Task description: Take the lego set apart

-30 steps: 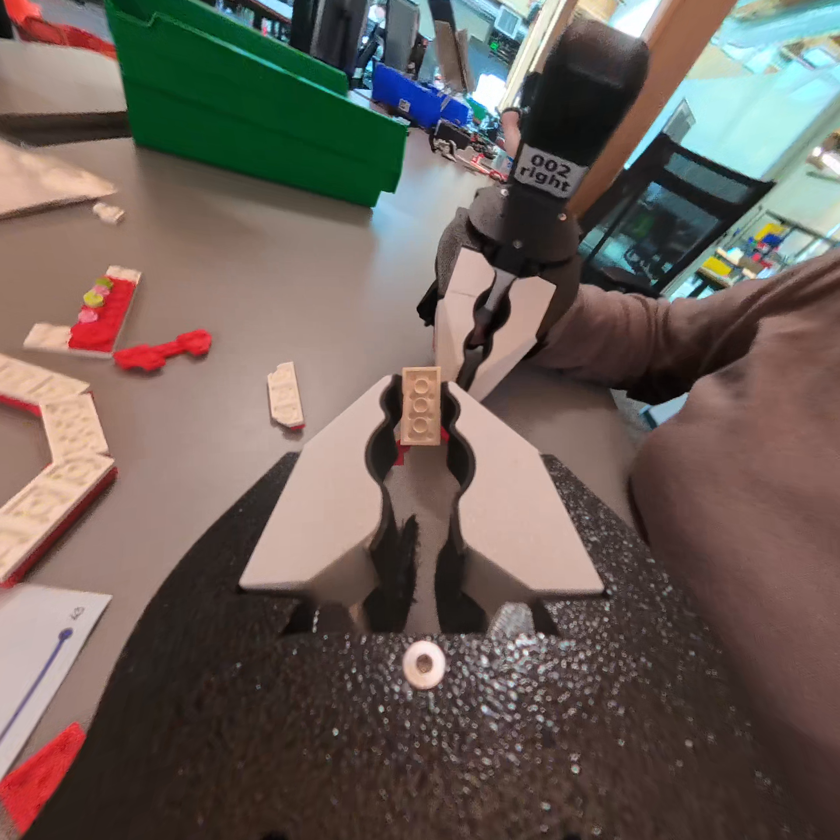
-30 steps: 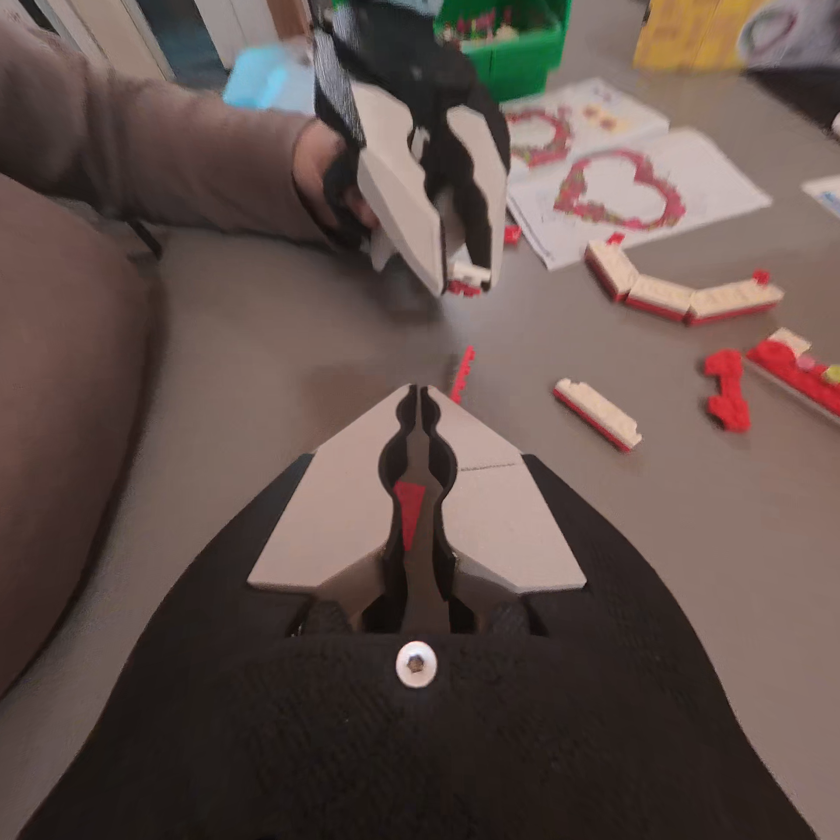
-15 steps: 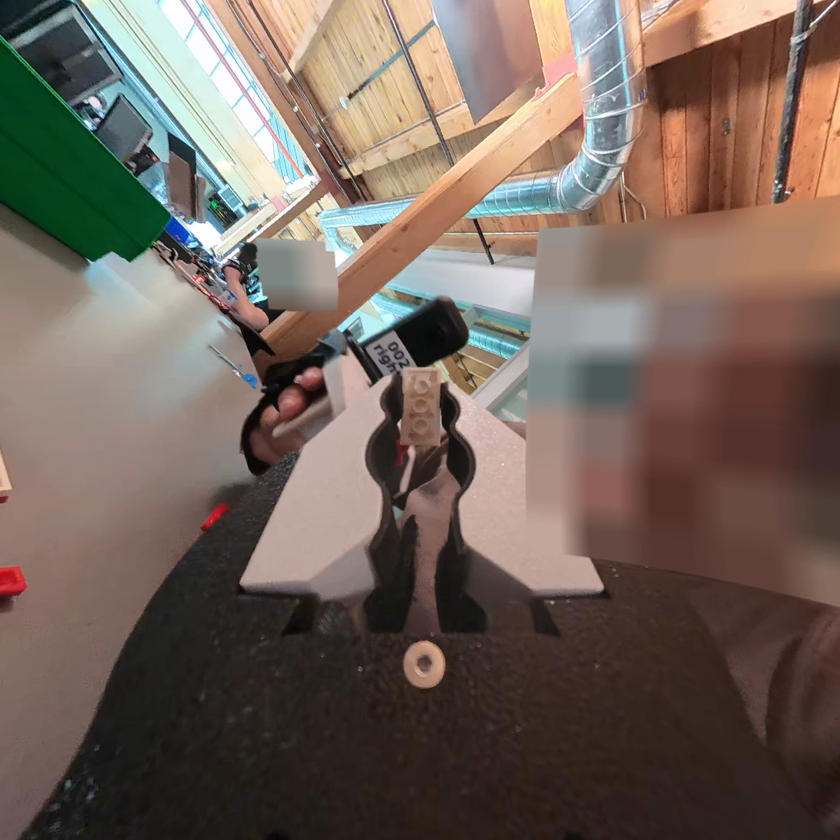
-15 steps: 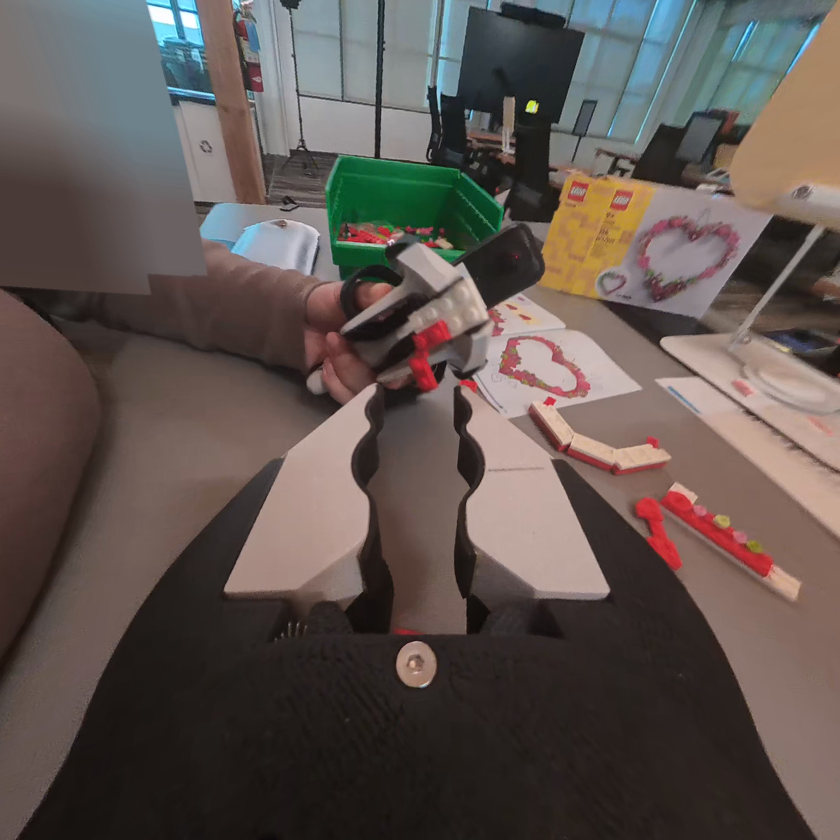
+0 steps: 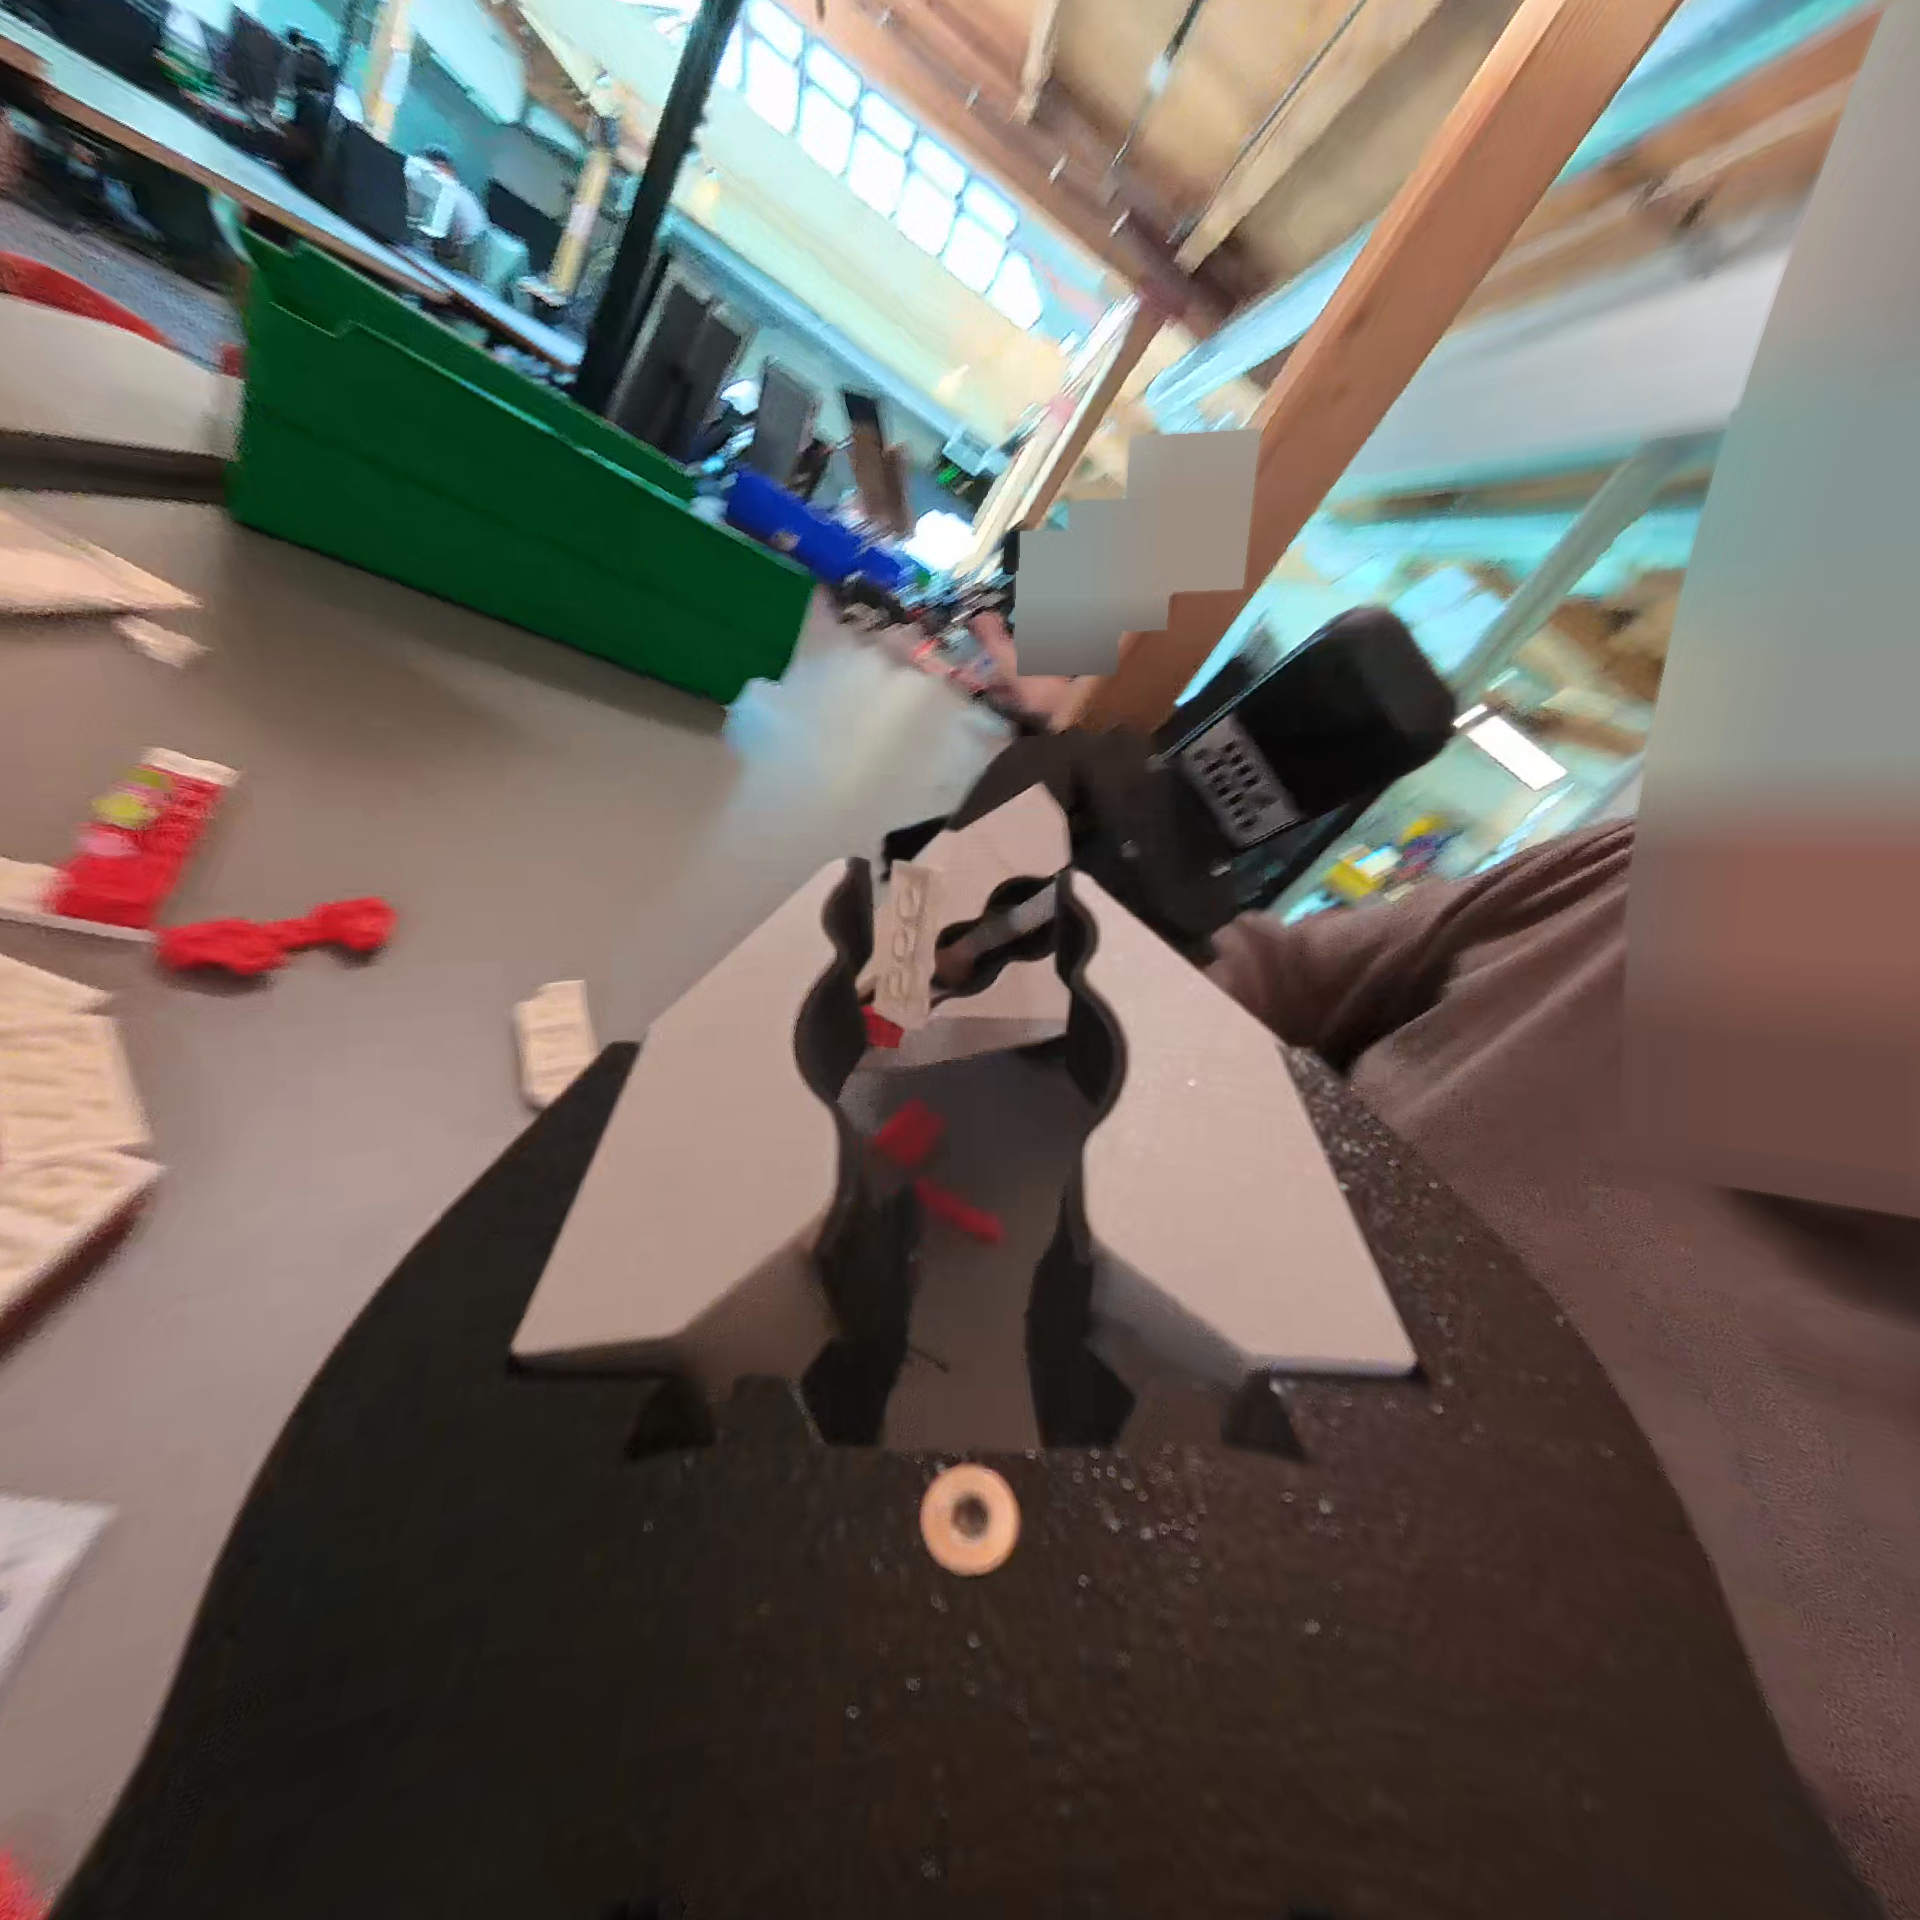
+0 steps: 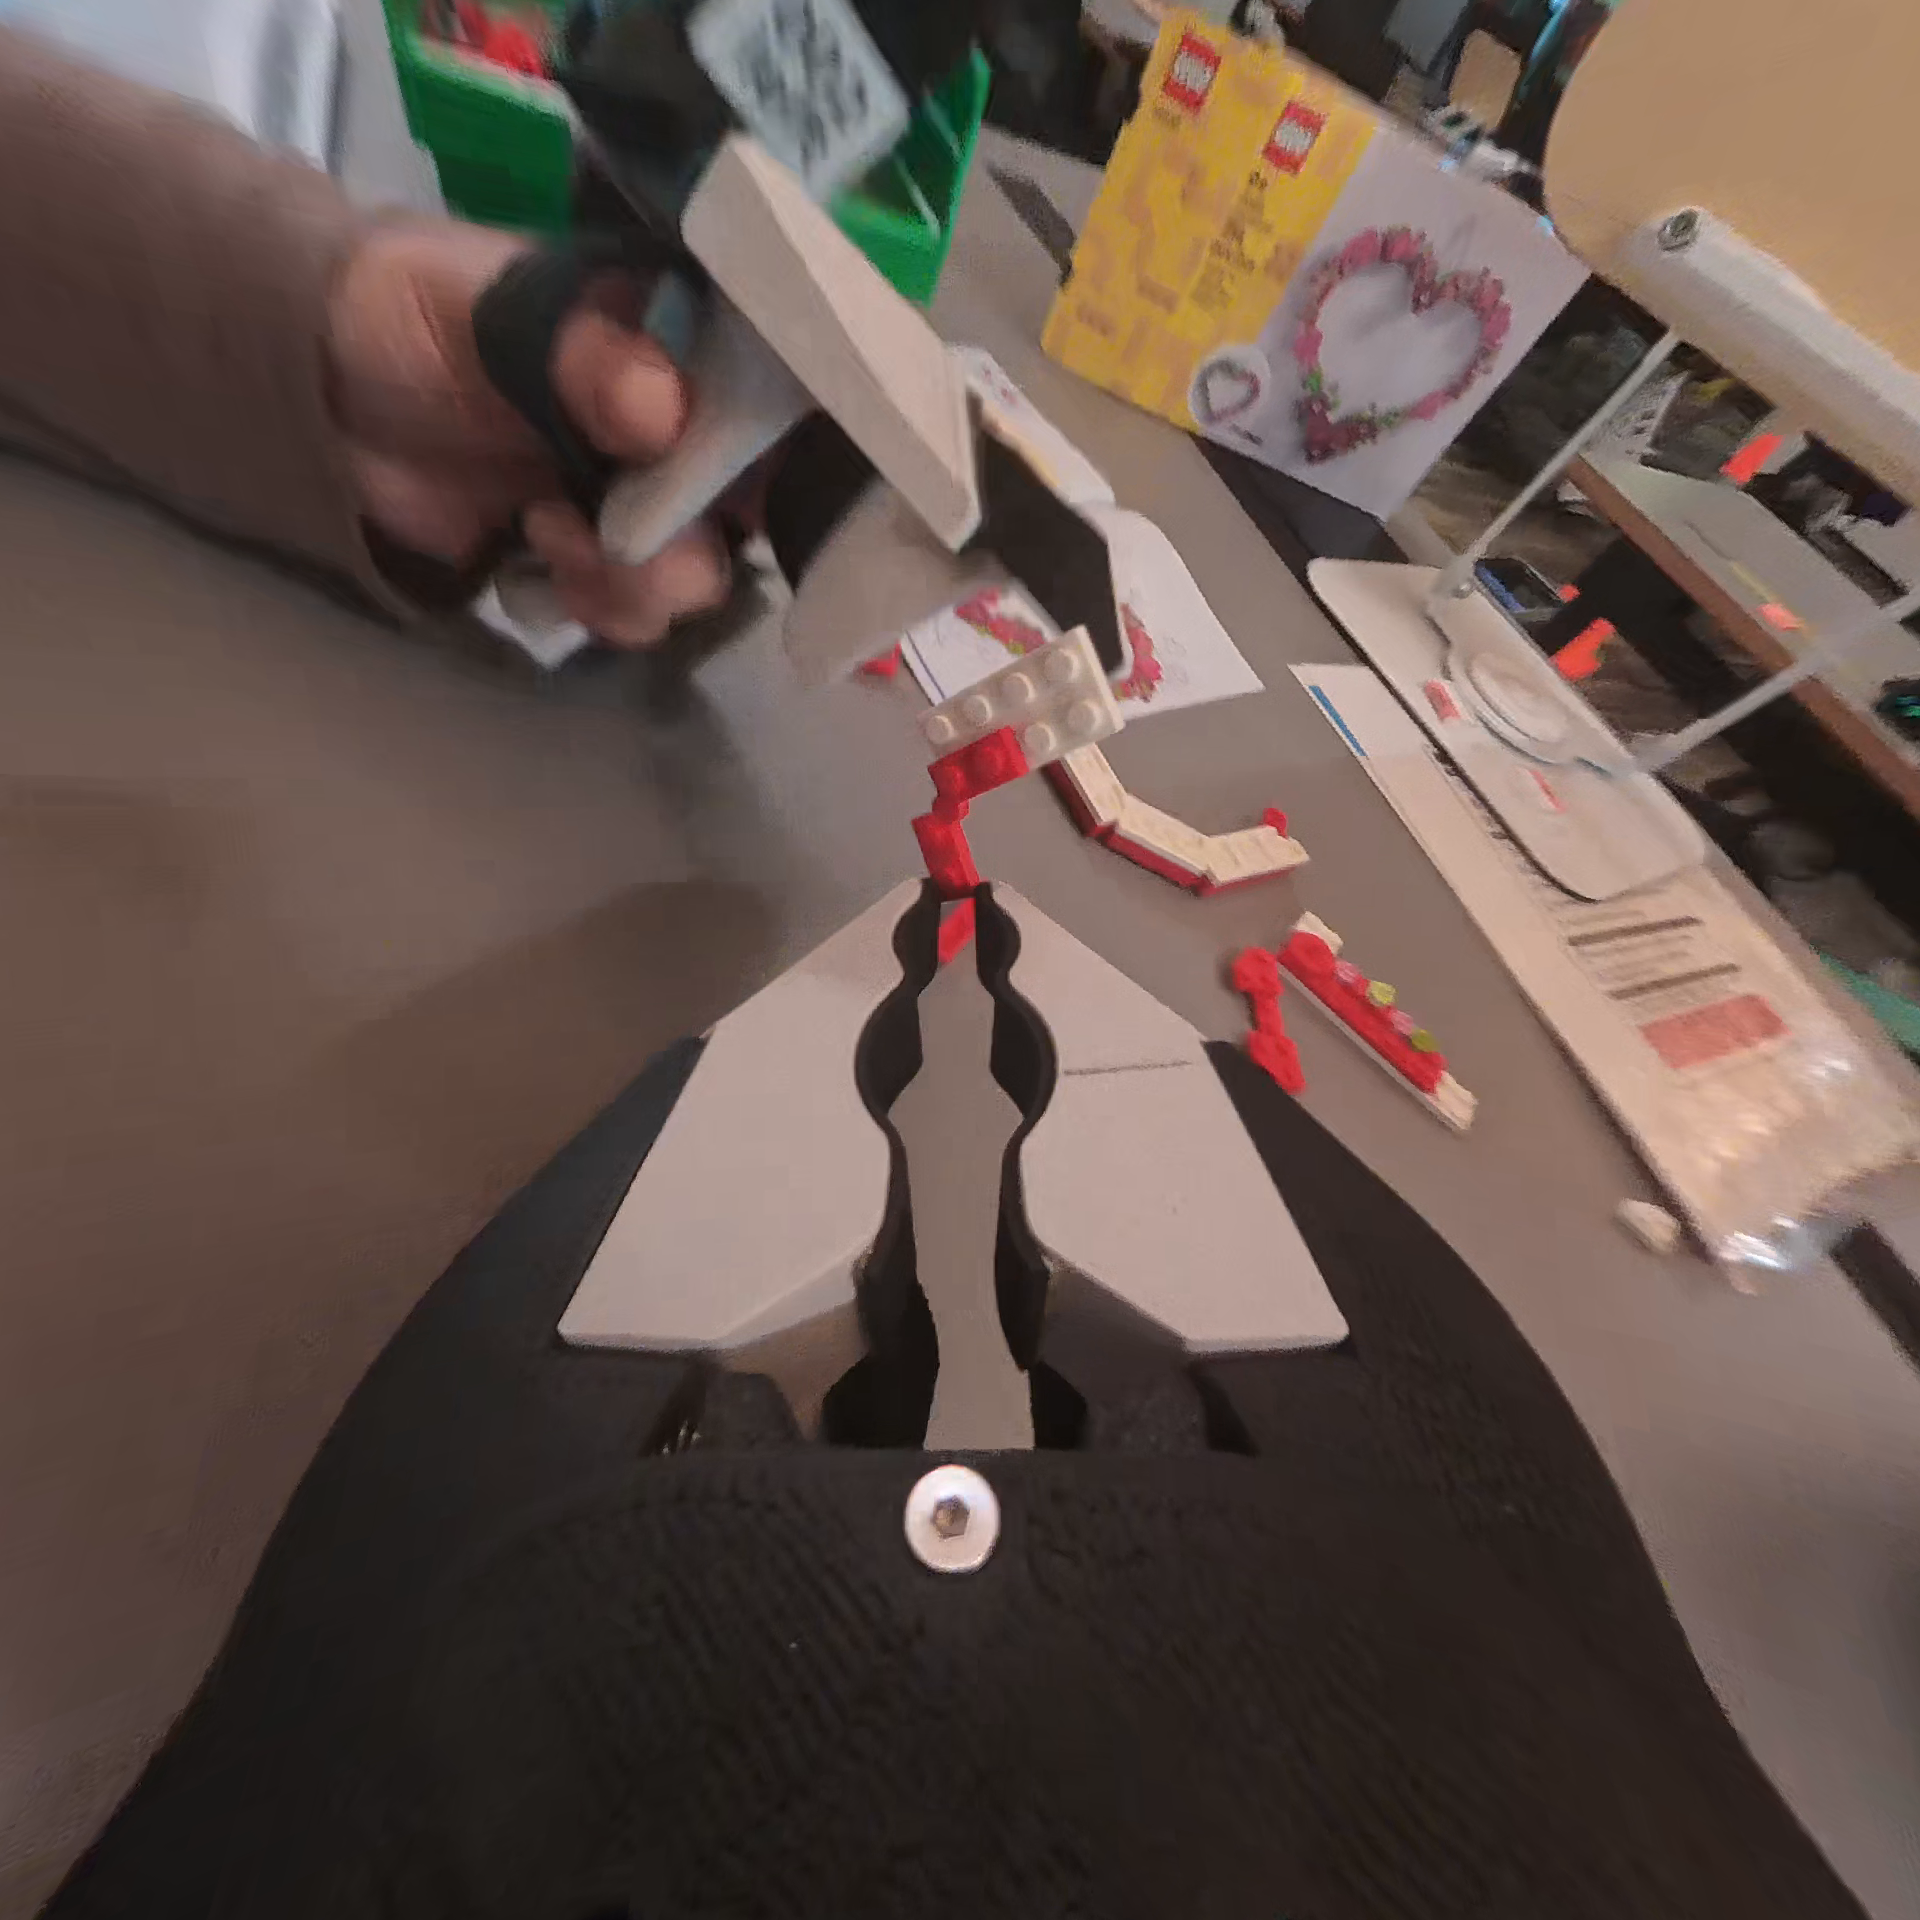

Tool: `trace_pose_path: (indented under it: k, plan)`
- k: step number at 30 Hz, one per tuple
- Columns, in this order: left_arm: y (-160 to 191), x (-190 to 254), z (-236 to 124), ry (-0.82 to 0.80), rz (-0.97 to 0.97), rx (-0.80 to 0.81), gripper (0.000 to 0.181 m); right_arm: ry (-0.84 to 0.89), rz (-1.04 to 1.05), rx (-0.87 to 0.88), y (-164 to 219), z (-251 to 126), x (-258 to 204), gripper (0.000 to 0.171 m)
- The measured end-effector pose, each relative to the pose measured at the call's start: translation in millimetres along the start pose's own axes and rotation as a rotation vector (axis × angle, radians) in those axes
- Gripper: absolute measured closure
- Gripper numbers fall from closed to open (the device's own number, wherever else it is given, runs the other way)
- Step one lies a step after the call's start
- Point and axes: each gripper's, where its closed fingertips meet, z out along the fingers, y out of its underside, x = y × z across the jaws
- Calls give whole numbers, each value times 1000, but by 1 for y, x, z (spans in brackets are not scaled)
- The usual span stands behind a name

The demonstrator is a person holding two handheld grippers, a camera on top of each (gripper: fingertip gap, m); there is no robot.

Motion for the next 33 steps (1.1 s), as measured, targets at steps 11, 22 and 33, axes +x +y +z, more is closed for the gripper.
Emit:
trace_pose_path:
  k: [11,22,33]
  plan:
    - [30,-7,4,-195,374,-283,179,72,-262,-108,12,-1,-2,156]
    - [-3,-23,-9,-333,435,-94,179,-36,-472,-140,14,3,-36,168]
    - [-121,-66,-269,-1376,400,-86,179,-11,-251,127,-5,-3,-27,167]
